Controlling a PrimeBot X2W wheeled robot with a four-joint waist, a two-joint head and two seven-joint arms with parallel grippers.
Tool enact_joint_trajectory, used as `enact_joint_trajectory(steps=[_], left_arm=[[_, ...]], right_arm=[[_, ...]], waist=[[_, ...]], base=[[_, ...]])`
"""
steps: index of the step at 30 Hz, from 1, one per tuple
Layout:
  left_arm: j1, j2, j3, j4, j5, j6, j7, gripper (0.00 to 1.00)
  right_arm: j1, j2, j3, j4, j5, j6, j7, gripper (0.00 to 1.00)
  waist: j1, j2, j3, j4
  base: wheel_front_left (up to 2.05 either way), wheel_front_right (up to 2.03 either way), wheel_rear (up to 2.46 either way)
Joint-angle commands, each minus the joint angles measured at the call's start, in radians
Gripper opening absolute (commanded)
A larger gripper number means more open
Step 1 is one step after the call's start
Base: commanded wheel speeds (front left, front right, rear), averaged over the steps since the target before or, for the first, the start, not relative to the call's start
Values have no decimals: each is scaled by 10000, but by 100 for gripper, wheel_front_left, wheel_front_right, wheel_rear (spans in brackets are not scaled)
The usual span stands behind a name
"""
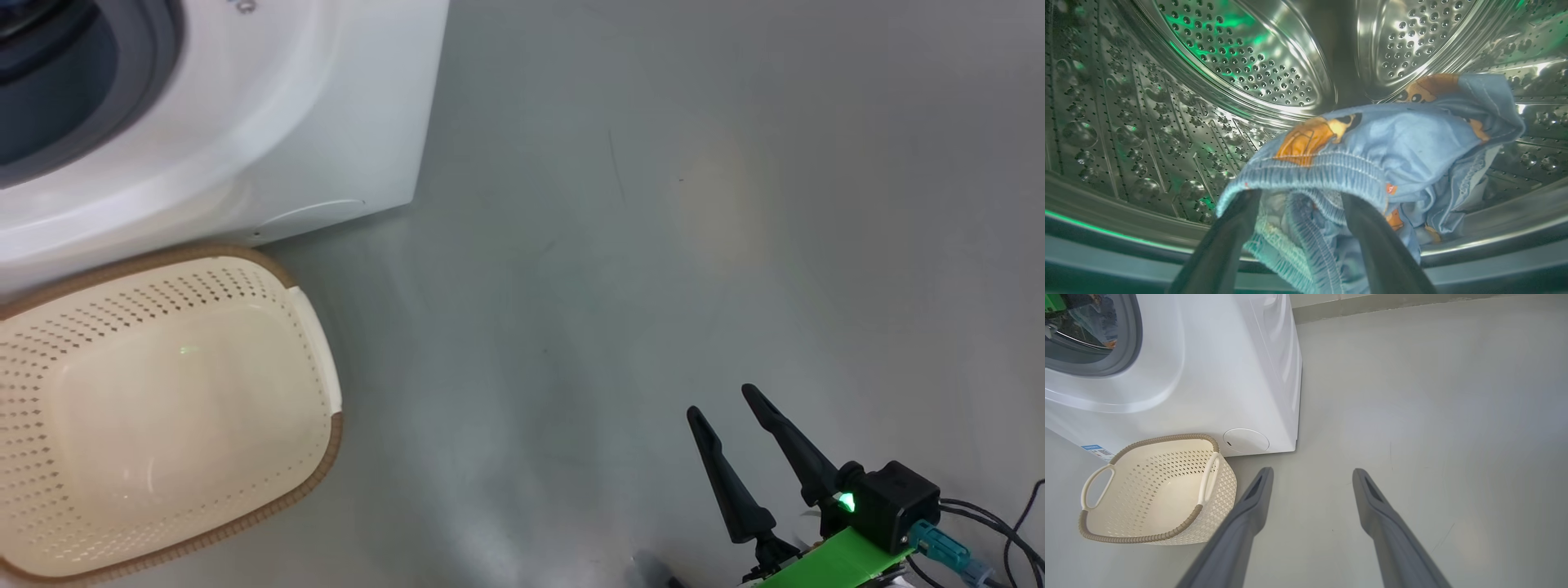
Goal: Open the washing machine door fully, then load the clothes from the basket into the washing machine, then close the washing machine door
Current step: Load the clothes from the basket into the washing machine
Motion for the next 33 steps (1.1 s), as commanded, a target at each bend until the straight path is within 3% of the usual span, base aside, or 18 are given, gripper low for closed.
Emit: enact_joint_trajectory(steps=[1, 15, 33], left_arm=[[-68, 404, 19, -141, -67, 84, -53, 100], [502, -453, 40, 34, -577, -66, -372, 100], [1399, -1209, 163, -606, -1159, -715, -576, 100]], right_arm=[[138, -180, 178, -138, 119, 16, -48, 100], [-100, -195, 144, -11, 201, 16, -48, 100], [-381, -191, 75, 153, 272, 16, -48, 100]], waist=[[-1, 0, -68, 92], [-1, 0, -552, 838], [-1, 0, -1091, 1600]], base=[[0, 0, 0], [0, 0, 0], [0, 0, 0]])
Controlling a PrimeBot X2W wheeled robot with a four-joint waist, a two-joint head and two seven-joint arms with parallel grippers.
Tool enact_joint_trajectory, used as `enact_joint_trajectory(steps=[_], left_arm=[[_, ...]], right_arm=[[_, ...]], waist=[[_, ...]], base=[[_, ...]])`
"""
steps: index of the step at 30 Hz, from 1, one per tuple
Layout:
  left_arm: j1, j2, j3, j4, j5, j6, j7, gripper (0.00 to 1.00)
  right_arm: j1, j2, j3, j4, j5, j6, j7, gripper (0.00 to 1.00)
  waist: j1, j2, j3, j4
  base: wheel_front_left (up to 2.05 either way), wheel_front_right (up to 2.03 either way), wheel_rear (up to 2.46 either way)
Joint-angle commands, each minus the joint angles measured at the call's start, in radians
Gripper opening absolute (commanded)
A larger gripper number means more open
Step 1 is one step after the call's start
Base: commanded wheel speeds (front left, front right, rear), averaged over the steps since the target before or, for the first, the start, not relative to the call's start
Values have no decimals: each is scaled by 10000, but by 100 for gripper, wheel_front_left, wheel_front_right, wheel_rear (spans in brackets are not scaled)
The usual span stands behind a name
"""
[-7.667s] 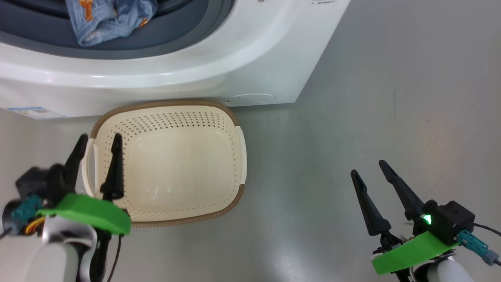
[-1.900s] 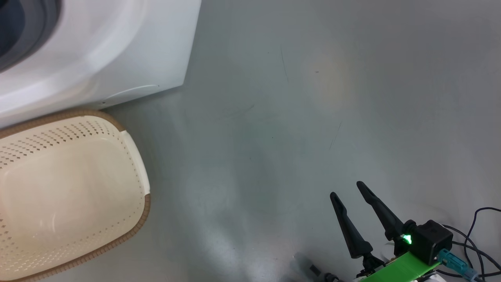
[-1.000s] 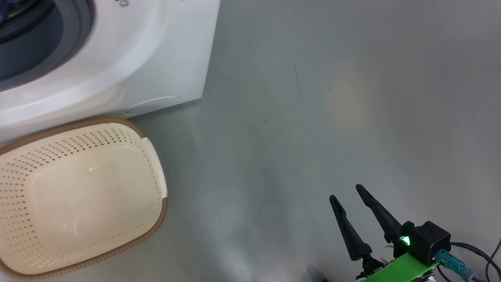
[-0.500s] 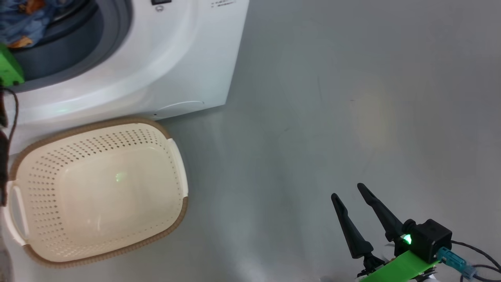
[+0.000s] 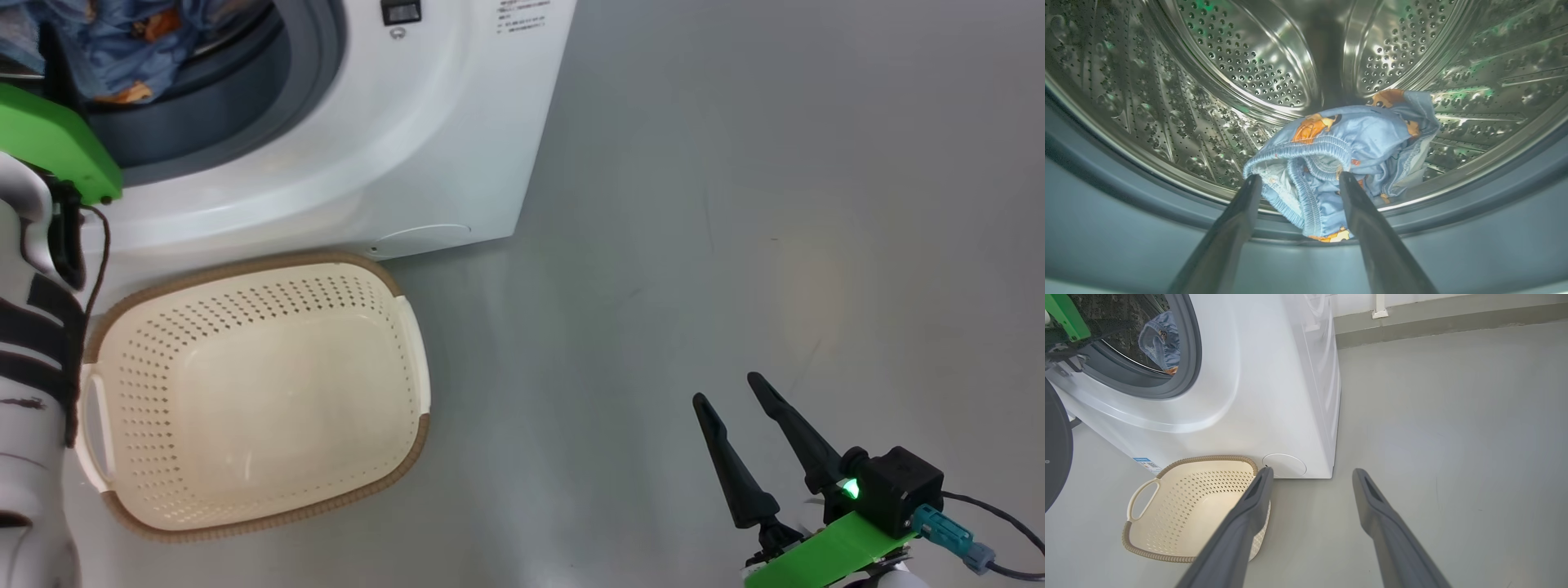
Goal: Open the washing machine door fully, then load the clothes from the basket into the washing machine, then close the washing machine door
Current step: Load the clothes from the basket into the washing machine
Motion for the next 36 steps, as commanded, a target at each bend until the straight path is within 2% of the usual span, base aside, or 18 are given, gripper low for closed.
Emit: enact_joint_trajectory(steps=[1, 22, 36], left_arm=[[183, 396, 147, -383, -89, -24, -101, 100], [3259, -542, 148, -2899, -59, -381, -104, 100], [6402, -1029, 514, -5121, 14, -260, -104, 100]], right_arm=[[-41, -110, 122, -156, 84, 16, -48, 100], [23, -80, -162, -82, 92, 16, -48, 100], [370, -241, -447, -59, 89, 16, -48, 100]], waist=[[-1, 0, -71, 92], [-1, 0, -1115, 810], [-1, 0, -2053, 1226]], base=[[0, 0, 0], [0, 0, 0], [0, 0, 0]])
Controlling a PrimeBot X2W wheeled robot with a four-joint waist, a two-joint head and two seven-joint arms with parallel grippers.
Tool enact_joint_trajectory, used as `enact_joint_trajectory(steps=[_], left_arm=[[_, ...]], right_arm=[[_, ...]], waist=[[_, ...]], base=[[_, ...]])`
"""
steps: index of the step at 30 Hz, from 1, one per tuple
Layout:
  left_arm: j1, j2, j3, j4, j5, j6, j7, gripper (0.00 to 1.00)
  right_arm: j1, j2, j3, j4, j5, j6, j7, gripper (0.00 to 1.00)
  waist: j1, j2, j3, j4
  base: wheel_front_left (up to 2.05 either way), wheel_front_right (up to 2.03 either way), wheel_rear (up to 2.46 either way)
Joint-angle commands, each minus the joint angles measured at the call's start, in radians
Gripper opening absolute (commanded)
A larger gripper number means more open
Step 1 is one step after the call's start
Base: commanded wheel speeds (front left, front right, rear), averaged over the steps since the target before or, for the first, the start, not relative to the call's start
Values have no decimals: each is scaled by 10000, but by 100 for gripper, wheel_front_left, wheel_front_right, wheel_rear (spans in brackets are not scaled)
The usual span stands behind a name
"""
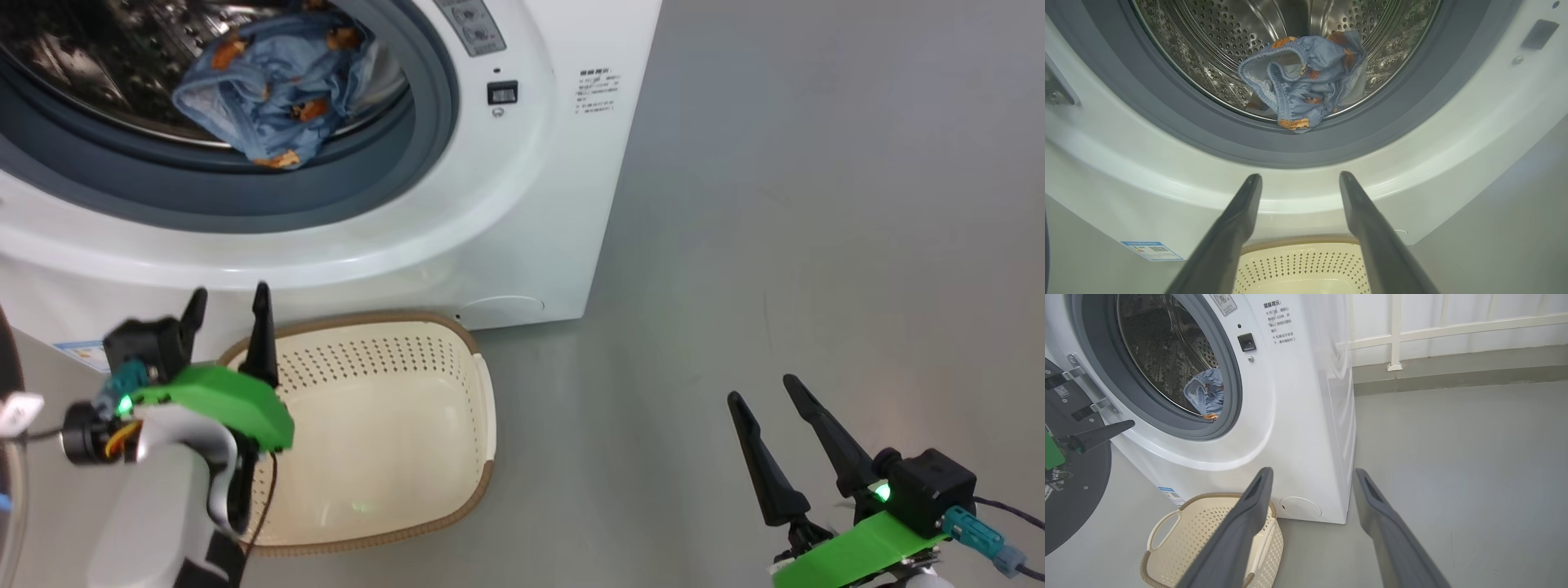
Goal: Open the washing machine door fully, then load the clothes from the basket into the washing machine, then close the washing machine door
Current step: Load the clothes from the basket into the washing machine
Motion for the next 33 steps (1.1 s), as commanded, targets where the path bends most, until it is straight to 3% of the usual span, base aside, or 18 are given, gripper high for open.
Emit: enact_joint_trajectory(steps=[1, 20, 33], left_arm=[[421, 226, 341, -533, 81, 88, -64, 100], [4355, -282, 803, -3924, 676, 299, -64, 100], [5805, -460, 858, -5361, 843, 151, -64, 100]], right_arm=[[271, -152, 155, -177, 30, 16, -48, 100], [753, -271, 112, -99, 109, 16, -48, 100], [1011, -309, 0, -107, 108, 16, -48, 100]], waist=[[0, -1, -328, 126], [0, -1, -1394, 325], [0, -1, -1781, 692]], base=[[0, 0, 0], [0, 0, 0], [0, 0, 0]])
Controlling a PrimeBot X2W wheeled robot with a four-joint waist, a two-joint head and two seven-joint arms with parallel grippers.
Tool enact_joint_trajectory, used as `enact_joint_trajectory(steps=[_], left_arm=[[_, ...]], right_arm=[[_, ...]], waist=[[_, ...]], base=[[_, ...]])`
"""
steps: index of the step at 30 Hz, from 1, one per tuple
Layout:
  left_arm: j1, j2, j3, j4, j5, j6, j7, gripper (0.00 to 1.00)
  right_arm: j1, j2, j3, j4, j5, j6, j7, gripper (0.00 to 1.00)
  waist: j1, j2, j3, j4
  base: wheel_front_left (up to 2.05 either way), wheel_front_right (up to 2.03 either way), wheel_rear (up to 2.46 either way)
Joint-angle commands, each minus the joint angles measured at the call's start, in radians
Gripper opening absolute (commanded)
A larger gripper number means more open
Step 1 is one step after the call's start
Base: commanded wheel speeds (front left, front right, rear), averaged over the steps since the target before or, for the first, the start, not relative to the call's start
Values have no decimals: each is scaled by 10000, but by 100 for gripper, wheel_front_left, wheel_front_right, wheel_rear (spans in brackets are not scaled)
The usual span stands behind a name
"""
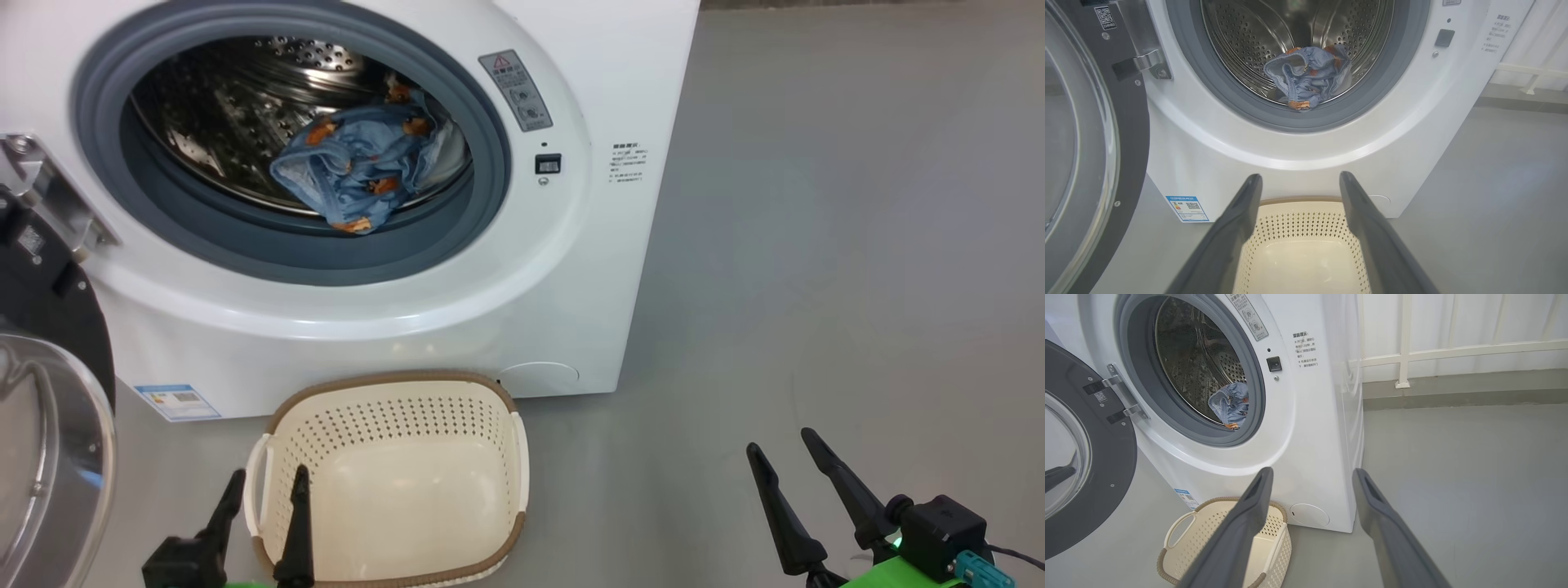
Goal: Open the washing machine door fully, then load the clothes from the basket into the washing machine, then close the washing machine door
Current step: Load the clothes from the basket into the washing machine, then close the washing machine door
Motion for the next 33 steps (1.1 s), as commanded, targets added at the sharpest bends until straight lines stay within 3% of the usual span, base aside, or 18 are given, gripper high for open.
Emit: enact_joint_trajectory(steps=[1, 33], left_arm=[[-1, 62, 393, -378, 67, -13, -64, 100], [1250, 49, 720, -1535, -95, 139, -65, 100]], right_arm=[[39, -155, 209, -208, 80, 16, -48, 100], [632, -268, 85, -167, 172, 16, -48, 100]], waist=[[0, 0, -72, 50], [0, 0, -1020, -77]], base=[[0, 0, 0], [0, 0, 0]])
